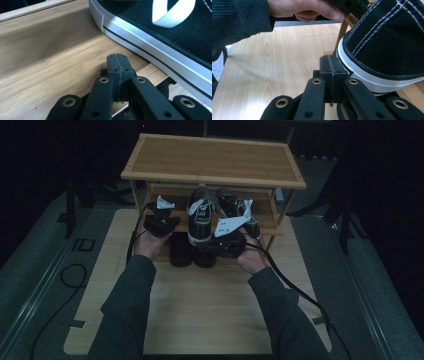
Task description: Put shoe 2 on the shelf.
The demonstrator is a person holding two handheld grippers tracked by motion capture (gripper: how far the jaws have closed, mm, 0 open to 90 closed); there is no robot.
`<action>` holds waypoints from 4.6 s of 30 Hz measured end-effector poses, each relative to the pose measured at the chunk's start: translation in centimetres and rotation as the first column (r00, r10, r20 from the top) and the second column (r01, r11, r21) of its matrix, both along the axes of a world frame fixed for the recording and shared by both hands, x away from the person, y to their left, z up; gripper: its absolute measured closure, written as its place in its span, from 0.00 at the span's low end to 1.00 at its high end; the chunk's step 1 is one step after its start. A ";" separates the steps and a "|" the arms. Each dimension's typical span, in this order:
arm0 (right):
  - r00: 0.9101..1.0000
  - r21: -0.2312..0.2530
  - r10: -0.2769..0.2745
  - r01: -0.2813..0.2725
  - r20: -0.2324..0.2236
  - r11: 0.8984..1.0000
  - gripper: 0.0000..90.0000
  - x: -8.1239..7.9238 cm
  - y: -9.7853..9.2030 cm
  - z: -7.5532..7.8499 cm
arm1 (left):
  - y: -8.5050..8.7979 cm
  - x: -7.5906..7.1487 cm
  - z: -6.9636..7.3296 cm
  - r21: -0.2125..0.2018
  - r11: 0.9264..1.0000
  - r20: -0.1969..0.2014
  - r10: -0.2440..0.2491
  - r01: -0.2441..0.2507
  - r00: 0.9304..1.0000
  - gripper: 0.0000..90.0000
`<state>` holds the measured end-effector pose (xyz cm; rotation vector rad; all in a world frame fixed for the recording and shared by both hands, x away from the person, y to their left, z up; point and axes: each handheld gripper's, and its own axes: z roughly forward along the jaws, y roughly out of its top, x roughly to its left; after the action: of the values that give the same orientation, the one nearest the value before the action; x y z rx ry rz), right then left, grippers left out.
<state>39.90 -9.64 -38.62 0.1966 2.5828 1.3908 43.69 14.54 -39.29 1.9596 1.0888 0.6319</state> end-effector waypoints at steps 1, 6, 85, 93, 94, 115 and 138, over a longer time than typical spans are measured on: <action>1.000 0.000 -0.002 0.002 0.003 1.000 1.00 0.0 0.0 0.0 | 0.0 0.0 0.0 0.001 1.000 0.000 0.001 -0.001 1.000 1.00; 0.999 -0.017 -0.042 0.042 0.026 0.999 1.00 0.3 -0.1 0.0 | 0.0 0.0 0.0 -0.001 1.000 0.000 -0.001 0.001 1.000 1.00; 0.984 -0.009 -0.173 0.174 0.036 0.985 1.00 -0.6 -4.5 -1.1 | 0.2 0.0 -0.2 -0.031 1.000 0.001 0.001 -0.001 1.000 1.00; 0.988 -0.021 -0.149 0.150 0.030 0.989 1.00 -0.8 -5.5 -1.5 | 0.3 0.0 -0.2 -0.033 0.999 0.000 0.000 0.000 1.000 1.00; 0.989 -0.024 -0.146 0.147 0.027 0.989 1.00 -0.9 -5.7 -1.5 | 0.3 0.0 -0.2 -0.032 0.999 0.000 -0.001 0.001 1.000 1.00; 0.988 -0.033 -0.150 0.150 0.025 0.988 1.00 -1.1 -10.4 -0.7 | 0.3 0.0 -0.2 -0.038 0.999 -0.004 -0.002 0.002 1.000 1.00; 0.974 -0.015 -0.225 0.225 0.023 0.974 1.00 -0.7 -15.5 0.2 | 0.4 0.0 -0.2 -0.042 0.999 -0.006 -0.004 0.003 1.000 1.00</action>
<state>39.20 -25.12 -38.42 0.4542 2.4634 1.2812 43.73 14.91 -39.47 1.9282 1.0935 0.5971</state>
